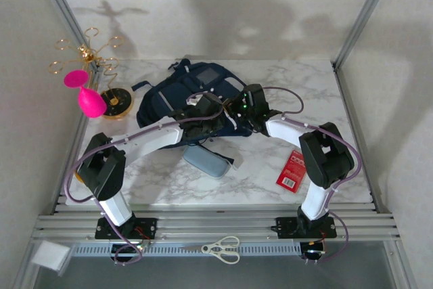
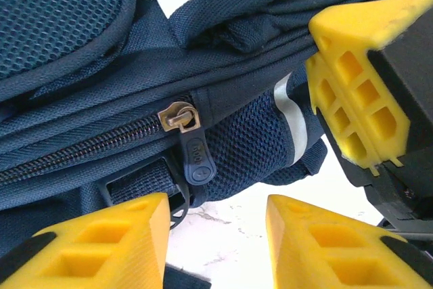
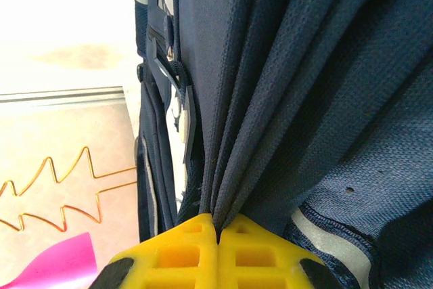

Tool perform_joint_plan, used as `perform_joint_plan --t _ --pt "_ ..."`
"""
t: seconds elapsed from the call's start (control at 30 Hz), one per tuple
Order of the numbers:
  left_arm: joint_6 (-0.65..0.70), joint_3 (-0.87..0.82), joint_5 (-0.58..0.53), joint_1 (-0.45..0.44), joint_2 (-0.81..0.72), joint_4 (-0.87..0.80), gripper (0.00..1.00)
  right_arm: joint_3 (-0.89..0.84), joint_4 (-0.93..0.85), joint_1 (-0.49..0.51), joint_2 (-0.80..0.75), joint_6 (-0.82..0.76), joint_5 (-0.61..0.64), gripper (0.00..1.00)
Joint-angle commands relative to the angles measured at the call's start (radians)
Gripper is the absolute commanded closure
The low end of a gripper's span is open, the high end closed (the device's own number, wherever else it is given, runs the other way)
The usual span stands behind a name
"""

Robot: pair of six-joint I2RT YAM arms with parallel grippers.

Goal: Pack the student bag
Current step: Unzip the student bag at the center of the table.

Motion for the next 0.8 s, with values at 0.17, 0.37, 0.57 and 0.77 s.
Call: perform_joint_plan --t 0.17,0.37,0.57,0.77 --pt "-0.026 0.084 -0.150 -0.008 0.077 -0.126 0.55 -0.015 0.141 0.031 -0.060 0.040 -0.018 1.00" --pt "-0.020 0.158 -0.164 -0.006 0.141 -0.117 0.60 -0.041 0.182 0.041 -0.067 0.067 -0.010 1.00" --pt "-0.009 0.249 -0.184 -0.005 0.220 -0.131 0.61 -0.051 0.208 0.049 -0.067 0.090 -0.017 1.00" --pt "-0.037 0.284 -0.270 -0.004 0.243 -0.174 0.68 -0.033 0.207 0.044 -0.079 0.093 -0.023 1.00"
